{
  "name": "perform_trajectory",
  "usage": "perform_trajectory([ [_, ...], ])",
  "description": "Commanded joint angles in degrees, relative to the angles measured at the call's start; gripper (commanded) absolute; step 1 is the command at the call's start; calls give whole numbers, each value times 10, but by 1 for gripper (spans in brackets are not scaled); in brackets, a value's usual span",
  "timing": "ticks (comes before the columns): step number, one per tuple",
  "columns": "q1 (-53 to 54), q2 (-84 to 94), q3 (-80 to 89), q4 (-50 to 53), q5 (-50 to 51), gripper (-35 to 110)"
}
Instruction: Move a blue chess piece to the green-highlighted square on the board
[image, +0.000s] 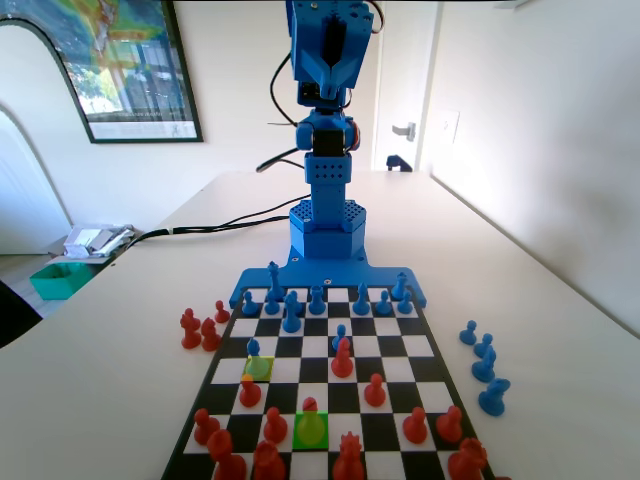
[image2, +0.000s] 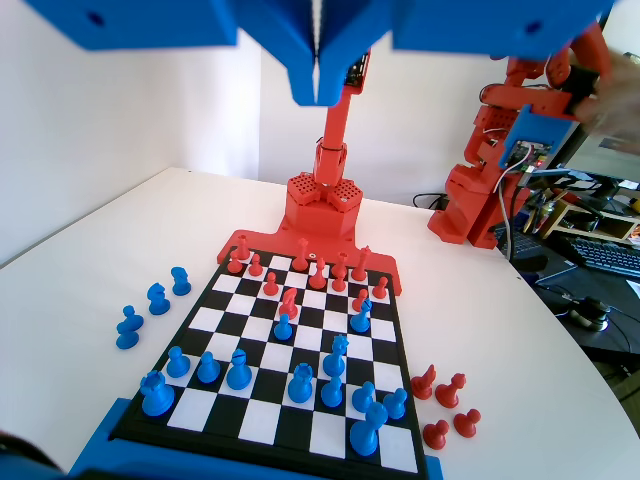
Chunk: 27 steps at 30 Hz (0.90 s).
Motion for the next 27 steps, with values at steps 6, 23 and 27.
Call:
perform_trajectory([
  [6, 4, 2, 2, -10, -5, 1],
  [23, 0, 2, 2, -9, -6, 3],
  [27, -3, 2, -1, -12, -25, 1],
])
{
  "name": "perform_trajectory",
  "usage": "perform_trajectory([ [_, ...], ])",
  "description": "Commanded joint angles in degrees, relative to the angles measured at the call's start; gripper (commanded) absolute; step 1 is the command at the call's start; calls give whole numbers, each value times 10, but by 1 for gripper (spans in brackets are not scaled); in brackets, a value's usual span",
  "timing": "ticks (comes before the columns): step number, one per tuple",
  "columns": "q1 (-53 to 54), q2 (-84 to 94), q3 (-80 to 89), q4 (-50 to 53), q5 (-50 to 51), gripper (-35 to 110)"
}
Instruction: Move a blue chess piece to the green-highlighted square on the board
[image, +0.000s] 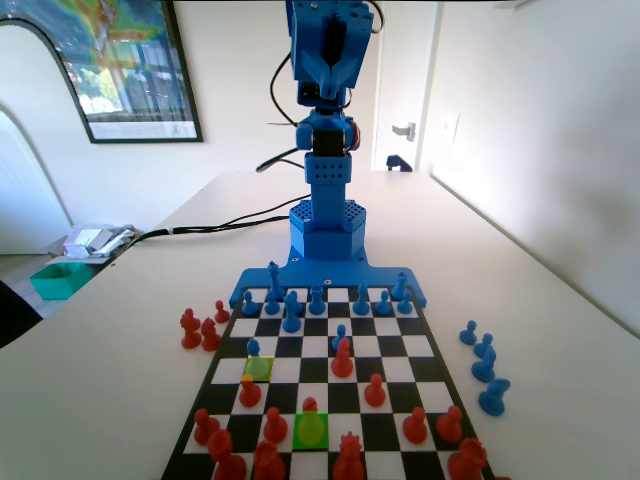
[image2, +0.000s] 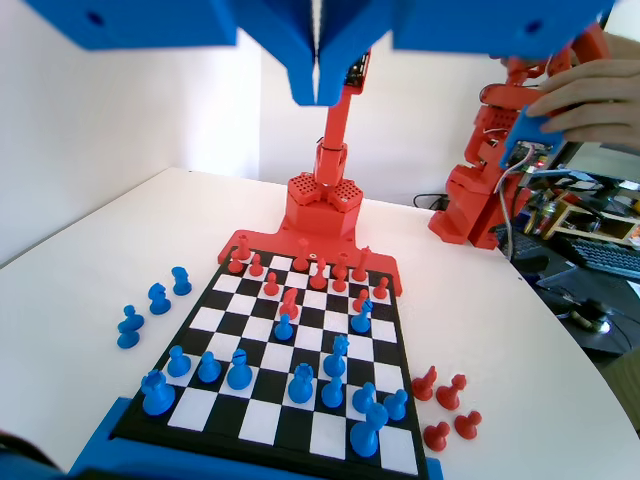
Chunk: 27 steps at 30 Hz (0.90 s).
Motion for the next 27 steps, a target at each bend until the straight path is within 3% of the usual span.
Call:
perform_trajectory([
  [1, 2, 1, -4, -11, -28, 1],
  [7, -5, -9, -47, -40, -4, 1],
  [16, -49, -117, -192, 23, 20, 1],
  [27, -43, -364, -282, 2, 56, 1],
])
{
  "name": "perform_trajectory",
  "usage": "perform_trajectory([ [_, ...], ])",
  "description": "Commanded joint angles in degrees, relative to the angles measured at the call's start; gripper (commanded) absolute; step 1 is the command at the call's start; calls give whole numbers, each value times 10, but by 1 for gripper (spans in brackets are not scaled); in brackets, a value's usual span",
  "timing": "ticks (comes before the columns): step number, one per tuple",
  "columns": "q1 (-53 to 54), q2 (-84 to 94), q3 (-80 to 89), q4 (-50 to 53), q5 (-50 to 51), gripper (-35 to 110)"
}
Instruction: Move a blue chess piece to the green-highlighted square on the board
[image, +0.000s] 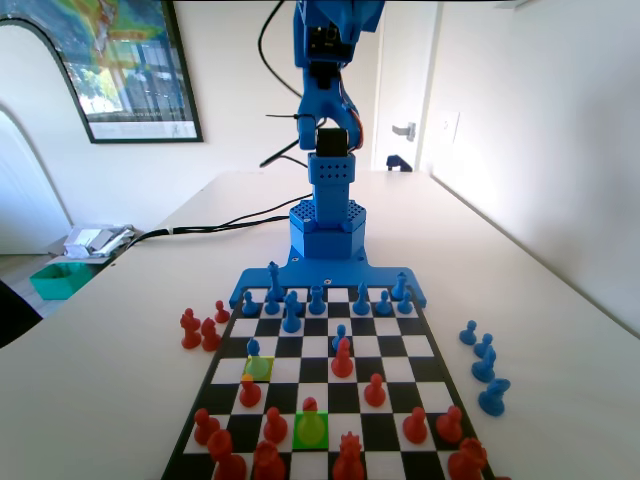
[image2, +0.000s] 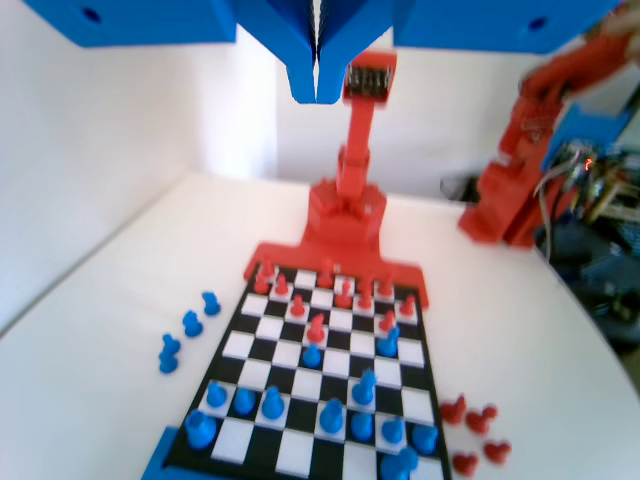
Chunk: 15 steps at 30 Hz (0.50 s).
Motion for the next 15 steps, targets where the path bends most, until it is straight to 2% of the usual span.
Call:
perform_trajectory([
  [1, 9, -77, -32, -34, -4, 1],
  [15, 43, -279, -17, -102, 12, 1],
])
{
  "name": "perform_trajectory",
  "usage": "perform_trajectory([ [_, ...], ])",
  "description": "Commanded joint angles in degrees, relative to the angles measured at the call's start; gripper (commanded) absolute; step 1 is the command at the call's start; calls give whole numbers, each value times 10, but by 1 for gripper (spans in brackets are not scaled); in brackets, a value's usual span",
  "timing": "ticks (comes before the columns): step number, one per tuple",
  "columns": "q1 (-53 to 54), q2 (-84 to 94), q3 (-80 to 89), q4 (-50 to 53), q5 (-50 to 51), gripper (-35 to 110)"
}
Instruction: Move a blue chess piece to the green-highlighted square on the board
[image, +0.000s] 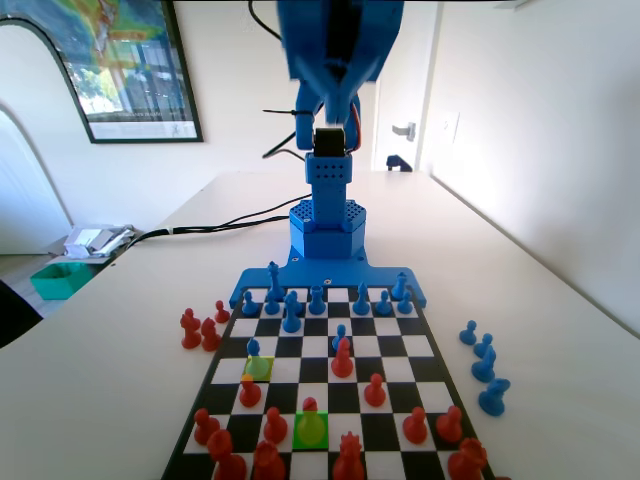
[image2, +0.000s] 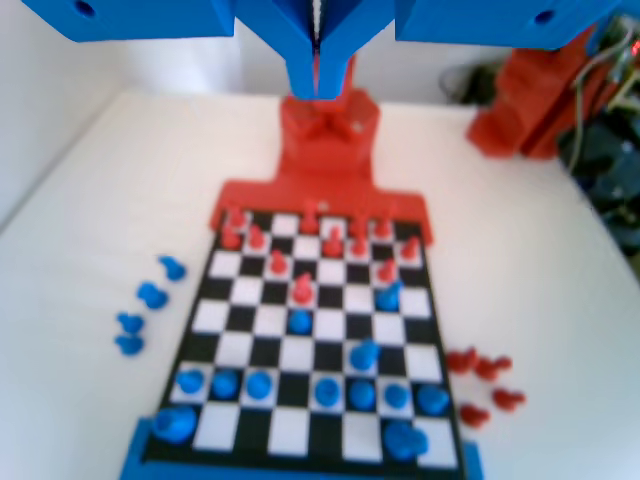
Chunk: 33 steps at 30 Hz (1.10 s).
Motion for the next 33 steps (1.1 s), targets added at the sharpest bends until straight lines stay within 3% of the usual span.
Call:
perform_trajectory([
  [1, 2, -44, -18, -6, 4, 1],
  [13, 7, -260, -123, 38, 7, 1],
  [33, 57, -495, -312, -42, 47, 2],
])
